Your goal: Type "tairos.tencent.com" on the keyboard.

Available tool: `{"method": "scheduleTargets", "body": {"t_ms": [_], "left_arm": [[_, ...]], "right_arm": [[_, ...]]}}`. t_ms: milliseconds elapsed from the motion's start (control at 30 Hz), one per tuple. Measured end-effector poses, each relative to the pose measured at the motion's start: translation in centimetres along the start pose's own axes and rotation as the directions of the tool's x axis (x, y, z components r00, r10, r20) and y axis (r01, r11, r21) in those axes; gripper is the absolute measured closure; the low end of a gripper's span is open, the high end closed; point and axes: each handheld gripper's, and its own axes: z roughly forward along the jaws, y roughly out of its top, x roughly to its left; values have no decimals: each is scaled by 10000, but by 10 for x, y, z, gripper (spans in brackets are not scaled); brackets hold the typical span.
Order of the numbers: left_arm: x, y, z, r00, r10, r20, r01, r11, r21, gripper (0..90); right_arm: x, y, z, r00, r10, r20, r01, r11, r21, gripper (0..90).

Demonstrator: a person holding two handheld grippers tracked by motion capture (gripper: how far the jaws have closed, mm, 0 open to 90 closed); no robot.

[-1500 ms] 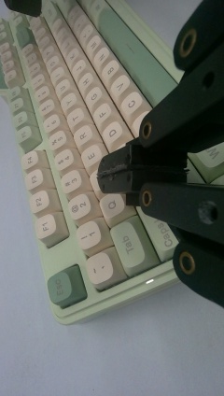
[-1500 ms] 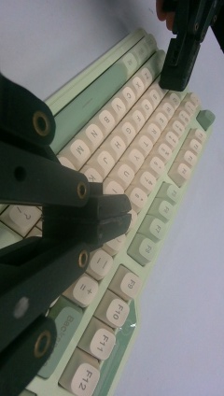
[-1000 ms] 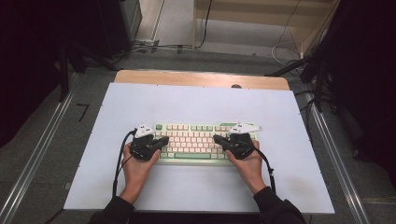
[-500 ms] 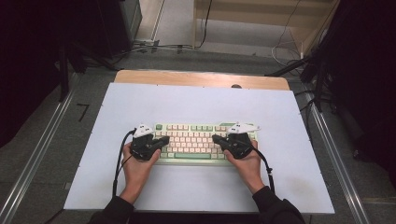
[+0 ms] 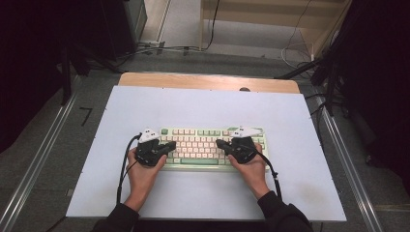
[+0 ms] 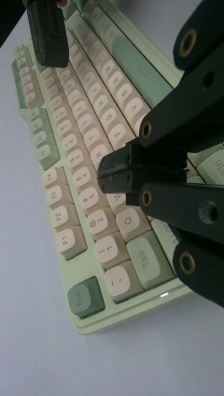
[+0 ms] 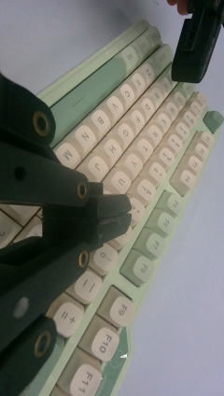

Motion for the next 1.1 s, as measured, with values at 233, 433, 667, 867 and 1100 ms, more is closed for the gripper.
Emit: {"method": "scheduleTargets", "body": {"t_ms": [233, 433, 667, 867, 1100], "left_arm": [[0, 0, 0, 10000, -7, -20, 7, 10000, -33, 900], [1, 0, 0, 10000, -10, -1, 10, 10000, -39, 900], [1, 0, 0, 10000, 12, -13, -12, 10000, -56, 900], [1, 0, 0, 10000, 5, -10, -5, 10000, -41, 900], [1, 0, 0, 10000, 21, -3, -21, 10000, -45, 900]], "right_arm": [[1, 2, 5, 10000, -95, 15, 95, 10000, 21, 881], [3, 3, 11, 9998, -174, -4, 174, 9998, 121, 881], [5, 4, 17, 9997, -232, 4, 232, 9996, 189, 881], [5, 5, 18, 9997, -241, -10, 242, 9996, 166, 881], [5, 6, 21, 9996, -272, -7, 272, 9994, 213, 881]]}}
